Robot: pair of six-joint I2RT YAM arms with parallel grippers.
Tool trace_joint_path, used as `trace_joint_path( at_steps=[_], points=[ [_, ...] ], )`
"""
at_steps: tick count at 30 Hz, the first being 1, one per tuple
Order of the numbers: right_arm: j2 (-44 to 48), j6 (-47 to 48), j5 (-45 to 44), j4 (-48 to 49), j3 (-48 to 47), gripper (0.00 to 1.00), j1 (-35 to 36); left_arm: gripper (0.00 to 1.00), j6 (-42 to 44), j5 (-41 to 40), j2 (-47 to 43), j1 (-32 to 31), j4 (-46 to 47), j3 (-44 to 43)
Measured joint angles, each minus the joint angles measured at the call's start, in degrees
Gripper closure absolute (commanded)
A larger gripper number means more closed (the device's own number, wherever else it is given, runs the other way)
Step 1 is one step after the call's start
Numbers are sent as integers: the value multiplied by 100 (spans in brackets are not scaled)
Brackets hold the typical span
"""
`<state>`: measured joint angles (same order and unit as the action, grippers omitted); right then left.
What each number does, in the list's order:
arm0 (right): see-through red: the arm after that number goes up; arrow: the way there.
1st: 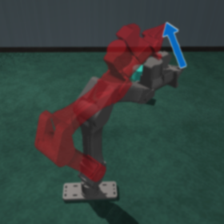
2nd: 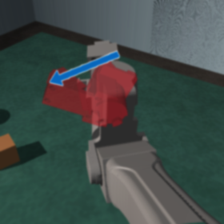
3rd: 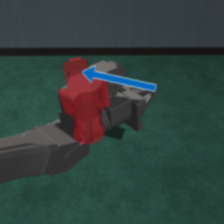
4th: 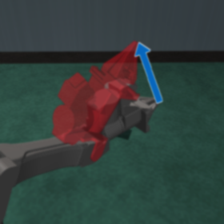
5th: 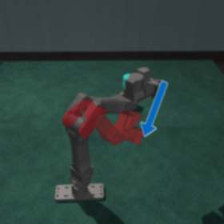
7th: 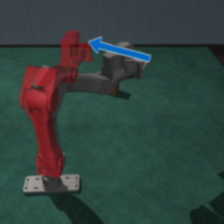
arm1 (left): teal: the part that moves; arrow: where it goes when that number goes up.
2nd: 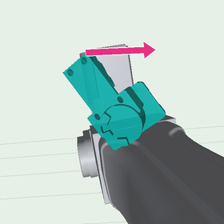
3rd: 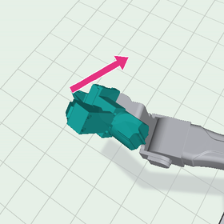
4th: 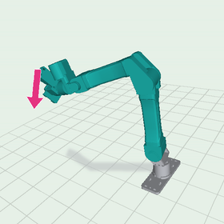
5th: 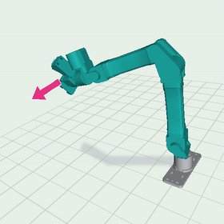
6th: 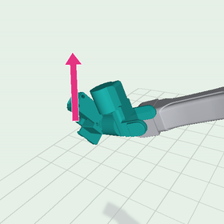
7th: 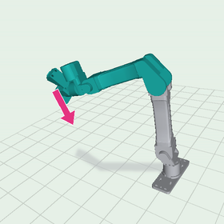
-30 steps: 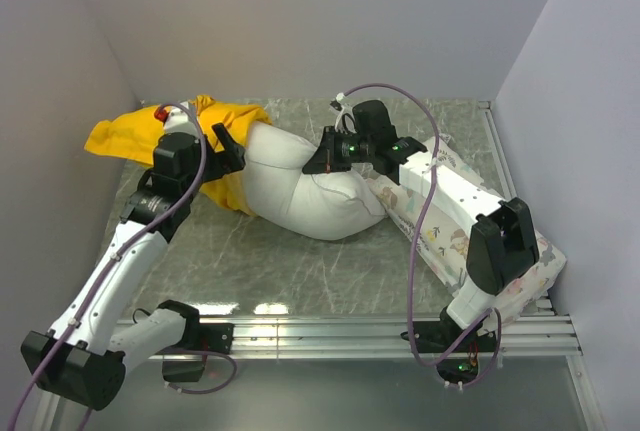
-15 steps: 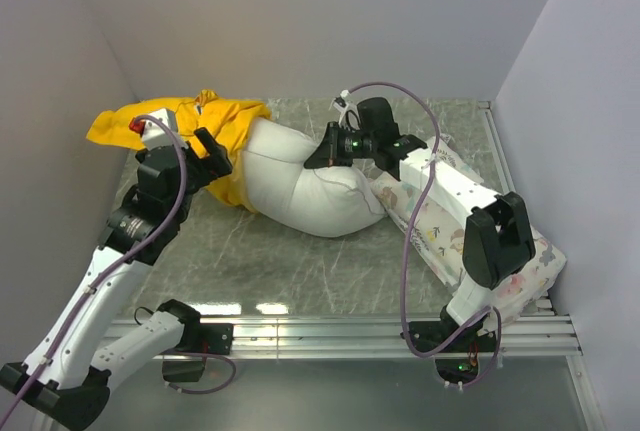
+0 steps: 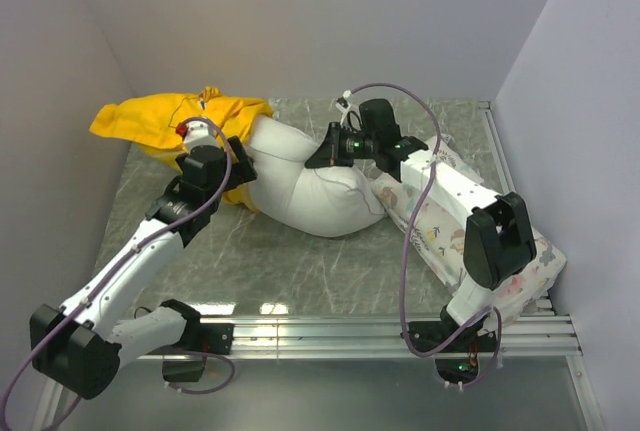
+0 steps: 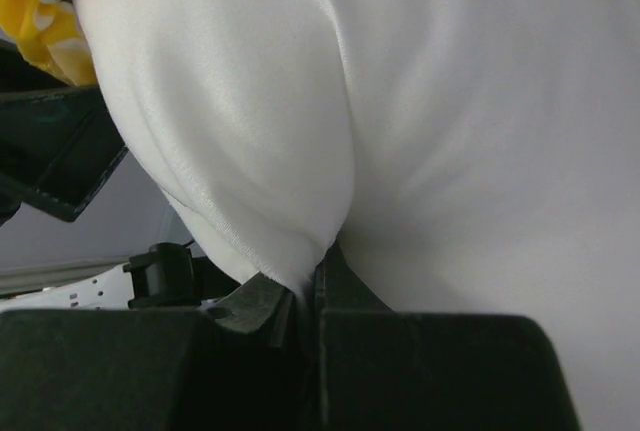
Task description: Remove the pillowcase from the pillow
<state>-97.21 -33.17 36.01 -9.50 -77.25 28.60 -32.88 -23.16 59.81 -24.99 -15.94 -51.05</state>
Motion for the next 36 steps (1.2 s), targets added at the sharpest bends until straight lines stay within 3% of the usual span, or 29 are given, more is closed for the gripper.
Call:
trace_joint_path(
  at_steps=[2,3,5,6,9,10,15,25,26,29,36],
  points=[
    [68,2,-35,37,72,100,-4,20,-59,-186,195,0,42,-83],
    [101,4,-48,50,103,100,-4,33,-85,-280,269,0,48,-140],
    [195,22,-66,94,179,100,-7,51,-105,-417,306,94,48,-232],
    [247,33,-59,101,216,100,-9,69,-83,-461,302,195,33,-280],
    [415,48,-24,92,310,100,-42,97,70,-577,310,1001,-107,-544],
    [481,55,-2,87,339,100,-57,100,136,-597,332,1322,-192,-643],
    [907,107,153,-24,527,100,-144,100,461,-619,564,2175,-538,-1113],
    [1425,-98,684,66,1080,100,-680,100,1091,-339,999,2194,-881,-1939],
    [1386,-57,625,7,1047,96,-673,99,1130,-328,1082,2170,-901,-2002],
    [1150,149,229,-348,730,59,-625,100,1294,-505,1447,1895,-960,-2284],
    [466,907,-1464,-1554,-756,32,-439,100,1523,-992,2330,1060,-979,-3025]
  ],
)
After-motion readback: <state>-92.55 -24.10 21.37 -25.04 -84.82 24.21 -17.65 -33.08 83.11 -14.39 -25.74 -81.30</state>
